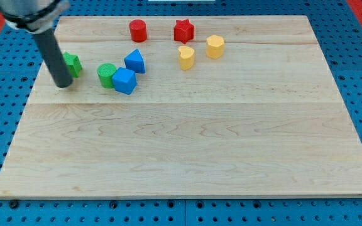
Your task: Push the green star towards the red circle
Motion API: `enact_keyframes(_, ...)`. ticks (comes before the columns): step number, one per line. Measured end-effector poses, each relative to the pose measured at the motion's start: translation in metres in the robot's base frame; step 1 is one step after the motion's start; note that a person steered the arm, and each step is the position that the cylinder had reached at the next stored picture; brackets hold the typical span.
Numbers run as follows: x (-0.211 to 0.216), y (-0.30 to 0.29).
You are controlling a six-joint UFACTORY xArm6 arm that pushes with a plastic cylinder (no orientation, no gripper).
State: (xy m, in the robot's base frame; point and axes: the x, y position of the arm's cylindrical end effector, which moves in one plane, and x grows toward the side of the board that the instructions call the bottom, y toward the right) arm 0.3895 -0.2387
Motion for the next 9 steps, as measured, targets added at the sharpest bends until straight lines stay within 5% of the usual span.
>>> enact_keyframes(2, -0.104, 0.054)
enact_keyframes(3, -0.095, 0.074)
enact_keyframes(4, -0.060, 0.024)
enact_keyframes(5, -0.094, -0.010)
enact_keyframes(6, -0.139, 0.019)
enact_keyframes(7, -0.139, 0.049)
enact_keyframes(8, -0.094, 0.035)
enact_keyframes(9, -0.070, 0.088)
